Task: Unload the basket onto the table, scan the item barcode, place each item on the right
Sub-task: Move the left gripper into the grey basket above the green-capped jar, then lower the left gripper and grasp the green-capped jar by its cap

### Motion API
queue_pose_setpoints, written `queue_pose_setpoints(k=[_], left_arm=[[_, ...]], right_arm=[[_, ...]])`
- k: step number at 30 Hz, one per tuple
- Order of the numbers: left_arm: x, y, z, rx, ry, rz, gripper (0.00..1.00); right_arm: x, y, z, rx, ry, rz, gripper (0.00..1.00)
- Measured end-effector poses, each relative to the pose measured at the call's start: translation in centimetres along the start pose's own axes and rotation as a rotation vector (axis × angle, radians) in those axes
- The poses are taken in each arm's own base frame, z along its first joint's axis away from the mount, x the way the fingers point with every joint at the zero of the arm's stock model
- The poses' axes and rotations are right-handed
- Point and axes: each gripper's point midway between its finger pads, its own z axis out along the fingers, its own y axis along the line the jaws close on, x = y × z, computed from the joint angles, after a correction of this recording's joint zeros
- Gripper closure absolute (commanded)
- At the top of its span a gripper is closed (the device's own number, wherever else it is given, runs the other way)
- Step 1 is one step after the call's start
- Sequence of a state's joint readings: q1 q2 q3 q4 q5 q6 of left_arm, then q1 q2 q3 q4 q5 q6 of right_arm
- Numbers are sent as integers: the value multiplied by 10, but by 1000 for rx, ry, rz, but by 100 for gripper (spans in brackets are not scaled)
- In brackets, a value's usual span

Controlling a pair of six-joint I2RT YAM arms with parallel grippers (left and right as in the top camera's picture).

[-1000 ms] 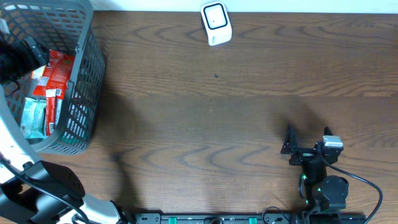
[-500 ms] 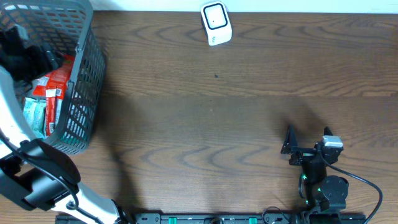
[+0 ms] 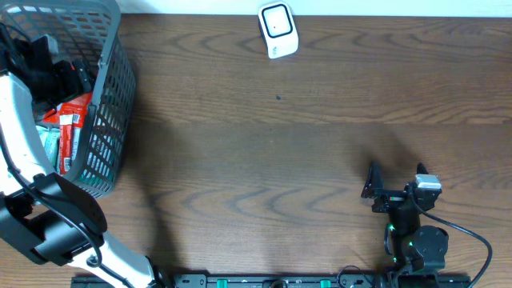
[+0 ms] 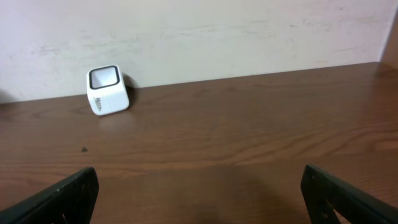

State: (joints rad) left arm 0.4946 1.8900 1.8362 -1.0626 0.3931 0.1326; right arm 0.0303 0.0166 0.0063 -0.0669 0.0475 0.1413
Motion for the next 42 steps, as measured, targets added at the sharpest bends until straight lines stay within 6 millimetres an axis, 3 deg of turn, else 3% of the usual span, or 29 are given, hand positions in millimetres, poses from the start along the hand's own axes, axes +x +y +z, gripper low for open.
queue_pose_setpoints(k=[11, 20, 33, 42], left_arm=[[16, 15, 31, -33, 30, -8, 8], [17, 23, 48, -56, 6, 7, 8], [39, 38, 83, -74, 25, 27, 8], [52, 47, 106, -86, 70, 26, 24]], right_arm=[[0, 0, 0, 0, 0, 0, 1], [0, 0, 0, 0, 0, 0, 1], [0, 0, 0, 0, 0, 0, 1], [0, 0, 0, 0, 0, 0, 1]])
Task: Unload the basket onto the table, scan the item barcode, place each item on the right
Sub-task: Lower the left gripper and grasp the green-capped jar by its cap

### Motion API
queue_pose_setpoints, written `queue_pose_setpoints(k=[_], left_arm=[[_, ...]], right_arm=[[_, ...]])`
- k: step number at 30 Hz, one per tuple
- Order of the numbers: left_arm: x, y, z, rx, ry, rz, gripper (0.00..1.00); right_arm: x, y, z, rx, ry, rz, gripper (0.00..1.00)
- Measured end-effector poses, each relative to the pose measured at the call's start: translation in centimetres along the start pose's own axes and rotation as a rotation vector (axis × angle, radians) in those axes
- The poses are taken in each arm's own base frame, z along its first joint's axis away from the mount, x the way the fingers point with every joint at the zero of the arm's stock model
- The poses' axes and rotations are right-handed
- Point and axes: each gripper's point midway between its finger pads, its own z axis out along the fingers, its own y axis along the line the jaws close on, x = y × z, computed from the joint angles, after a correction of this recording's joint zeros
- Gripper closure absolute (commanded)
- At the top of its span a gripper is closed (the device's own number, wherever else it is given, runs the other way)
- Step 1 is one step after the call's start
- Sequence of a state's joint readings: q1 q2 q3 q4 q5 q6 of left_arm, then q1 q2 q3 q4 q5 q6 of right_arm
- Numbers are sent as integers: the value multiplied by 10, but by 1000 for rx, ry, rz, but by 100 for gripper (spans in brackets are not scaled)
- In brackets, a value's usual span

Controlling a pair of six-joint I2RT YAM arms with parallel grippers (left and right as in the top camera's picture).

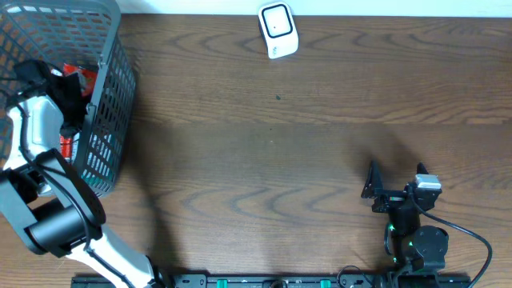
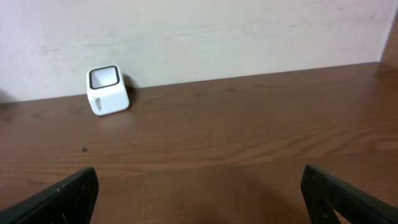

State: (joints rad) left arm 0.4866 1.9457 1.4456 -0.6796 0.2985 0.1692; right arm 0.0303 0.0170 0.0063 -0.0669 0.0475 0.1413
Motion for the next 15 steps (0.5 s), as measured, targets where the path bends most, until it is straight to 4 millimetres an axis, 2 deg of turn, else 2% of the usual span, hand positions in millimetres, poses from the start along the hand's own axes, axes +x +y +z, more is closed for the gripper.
queue_pose_setpoints(k=[6, 10, 15], left_arm=[[1, 1, 2, -17, 7, 9, 24], [1, 2, 2, -20, 7, 10, 15], [4, 5, 5, -35, 10, 12, 16]], right_arm=[[0, 0, 0, 0, 0, 0, 1], [0, 0, 0, 0, 0, 0, 1], [0, 0, 0, 0, 0, 0, 1]])
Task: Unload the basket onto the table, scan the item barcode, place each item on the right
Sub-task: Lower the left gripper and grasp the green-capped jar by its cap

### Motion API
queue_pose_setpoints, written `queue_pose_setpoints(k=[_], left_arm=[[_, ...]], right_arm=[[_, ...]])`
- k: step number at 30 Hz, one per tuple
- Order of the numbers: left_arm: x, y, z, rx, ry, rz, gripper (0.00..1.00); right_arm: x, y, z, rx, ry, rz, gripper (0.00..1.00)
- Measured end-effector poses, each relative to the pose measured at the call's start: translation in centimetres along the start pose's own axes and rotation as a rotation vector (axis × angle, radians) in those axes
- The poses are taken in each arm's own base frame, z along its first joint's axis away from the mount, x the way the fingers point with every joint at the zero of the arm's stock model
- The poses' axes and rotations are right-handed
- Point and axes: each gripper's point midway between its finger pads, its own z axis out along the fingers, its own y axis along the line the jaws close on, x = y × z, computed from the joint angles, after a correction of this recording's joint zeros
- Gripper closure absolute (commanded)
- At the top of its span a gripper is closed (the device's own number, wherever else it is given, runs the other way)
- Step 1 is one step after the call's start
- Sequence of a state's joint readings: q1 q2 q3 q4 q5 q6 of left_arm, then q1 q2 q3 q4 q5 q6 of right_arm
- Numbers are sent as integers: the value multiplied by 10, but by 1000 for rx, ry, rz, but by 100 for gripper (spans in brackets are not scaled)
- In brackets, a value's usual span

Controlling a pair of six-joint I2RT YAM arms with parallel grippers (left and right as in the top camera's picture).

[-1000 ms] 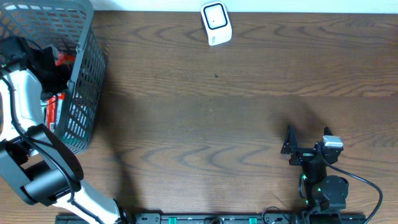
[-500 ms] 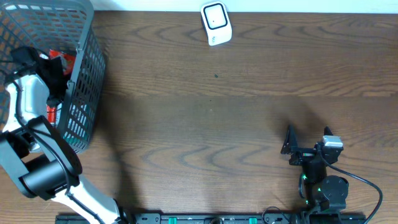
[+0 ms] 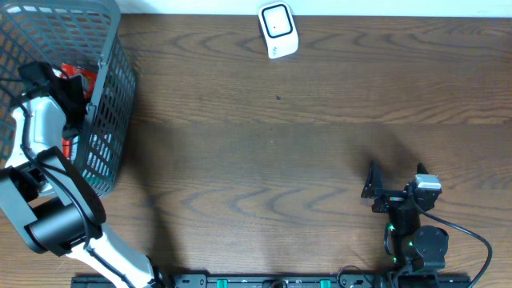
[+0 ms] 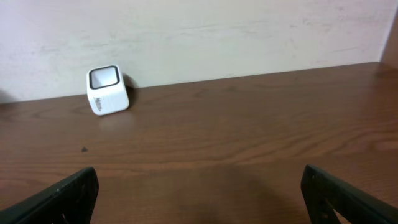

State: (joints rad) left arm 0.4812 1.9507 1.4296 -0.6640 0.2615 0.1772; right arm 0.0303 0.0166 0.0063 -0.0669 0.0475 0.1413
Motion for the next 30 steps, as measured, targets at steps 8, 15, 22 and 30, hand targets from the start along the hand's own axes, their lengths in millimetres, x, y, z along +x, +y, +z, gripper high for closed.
queue_pose_setpoints(k=[8, 15, 22, 30], left_arm=[[3, 1, 3, -5, 11, 1, 32], [3, 2, 2, -12, 12, -6, 34], [-13, 10, -29, -90, -75, -20, 41], [-53, 6, -143, -192, -397, -30, 41]], right_arm=[[0, 0, 0, 0, 0, 0, 1], [0, 0, 0, 0, 0, 0, 1], [0, 0, 0, 0, 0, 0, 1], [0, 0, 0, 0, 0, 0, 1]])
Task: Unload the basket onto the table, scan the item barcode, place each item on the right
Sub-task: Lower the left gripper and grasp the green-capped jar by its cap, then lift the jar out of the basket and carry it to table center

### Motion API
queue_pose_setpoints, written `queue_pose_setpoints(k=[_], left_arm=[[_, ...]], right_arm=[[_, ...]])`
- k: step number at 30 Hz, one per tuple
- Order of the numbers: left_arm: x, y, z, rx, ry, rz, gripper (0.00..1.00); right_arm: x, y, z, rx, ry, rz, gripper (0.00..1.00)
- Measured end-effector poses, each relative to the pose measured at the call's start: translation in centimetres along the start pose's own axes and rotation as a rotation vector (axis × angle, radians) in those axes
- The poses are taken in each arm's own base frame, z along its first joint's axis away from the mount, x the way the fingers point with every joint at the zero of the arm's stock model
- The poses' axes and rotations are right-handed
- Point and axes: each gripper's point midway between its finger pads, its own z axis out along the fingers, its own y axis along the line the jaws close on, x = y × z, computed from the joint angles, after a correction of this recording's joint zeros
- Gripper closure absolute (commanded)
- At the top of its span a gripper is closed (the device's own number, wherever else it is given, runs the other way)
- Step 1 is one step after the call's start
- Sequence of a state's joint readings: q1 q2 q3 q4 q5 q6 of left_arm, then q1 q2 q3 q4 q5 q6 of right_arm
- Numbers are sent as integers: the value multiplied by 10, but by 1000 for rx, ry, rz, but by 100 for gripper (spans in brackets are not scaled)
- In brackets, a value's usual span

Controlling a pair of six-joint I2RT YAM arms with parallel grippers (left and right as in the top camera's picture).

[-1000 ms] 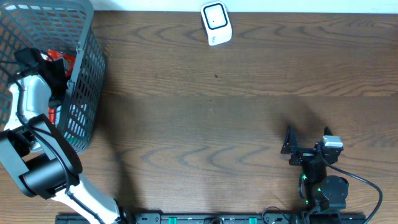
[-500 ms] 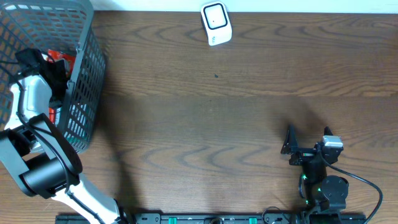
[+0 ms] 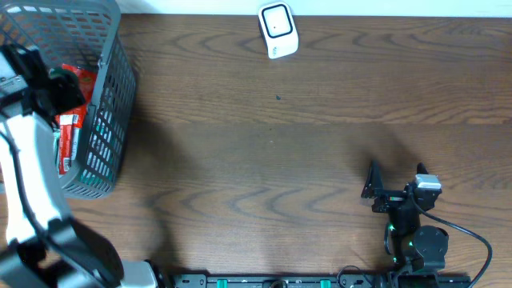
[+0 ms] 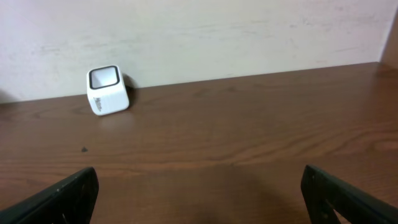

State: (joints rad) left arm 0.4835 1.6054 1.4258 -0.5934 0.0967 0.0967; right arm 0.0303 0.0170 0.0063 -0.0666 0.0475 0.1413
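Note:
The white barcode scanner (image 3: 278,30) stands at the table's far edge, also seen in the right wrist view as a small white scanner (image 4: 108,91) by the wall. My left gripper (image 3: 46,84) is over the grey basket (image 3: 108,120) at the far left, and its black fingers appear shut on a red packet (image 3: 78,82). My right gripper (image 3: 374,190) rests at the front right, open; in its own view the right gripper (image 4: 199,199) has nothing between its wide-apart fingers (image 4: 68,193).
A second red and white packet (image 3: 67,136) lies lower in the basket with other items half hidden by the mesh. A small dark speck (image 3: 278,98) marks the brown wooden table (image 3: 264,160). A pale wall (image 4: 217,31) runs behind the scanner.
My left arm has shifted: its forearm now comes up along the basket's left side, and the gripper with the red packet sits slightly further left and looks larger. The right arm is unchanged.
At first my left gripper was deep in the basket among the packets. Then it was nearer the basket's right wall with a red packet beside its fingers. It stayed there, and now the arm has swung over with the packet still at the fingers. The right gripper stayed open throughout.

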Motion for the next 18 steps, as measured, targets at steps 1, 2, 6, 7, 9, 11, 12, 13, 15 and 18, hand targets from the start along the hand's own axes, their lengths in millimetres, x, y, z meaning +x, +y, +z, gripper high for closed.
queue_pose_setpoints(k=[1, 2, 6, 7, 9, 11, 12, 13, 15, 18], left_arm=[[-9, 0, -12, -4, -44, -10, 41], [-17, 1, -23, -8, -82, -17, 41], [-45, 0, -74, -13, -237, -59, 41], [-50, -2, -91, -11, -278, -68, 41], [-55, -10, -120, 6, -339, -76, 41], [-54, -26, -146, 45, -379, -67, 41], [-51, -36, -158, 72, -389, -57, 41], [-46, -50, -170, 111, -392, -42, 41], [-32, -75, -186, 180, -372, -21, 41], [-8, -112, -200, 280, -317, 21, 41]], right_arm=[[0, 0, 0, 0, 1, 0, 1], [0, 0, 0, 0, 0, 0, 1], [0, 0, 0, 0, 0, 0, 1], [0, 0, 0, 0, 0, 0, 1], [0, 0, 0, 0, 0, 0, 1], [0, 0, 0, 0, 0, 0, 1], [0, 0, 0, 0, 0, 0, 1], [0, 0, 0, 0, 0, 0, 1], [0, 0, 0, 0, 0, 0, 1], [0, 0, 0, 0, 0, 0, 1]])
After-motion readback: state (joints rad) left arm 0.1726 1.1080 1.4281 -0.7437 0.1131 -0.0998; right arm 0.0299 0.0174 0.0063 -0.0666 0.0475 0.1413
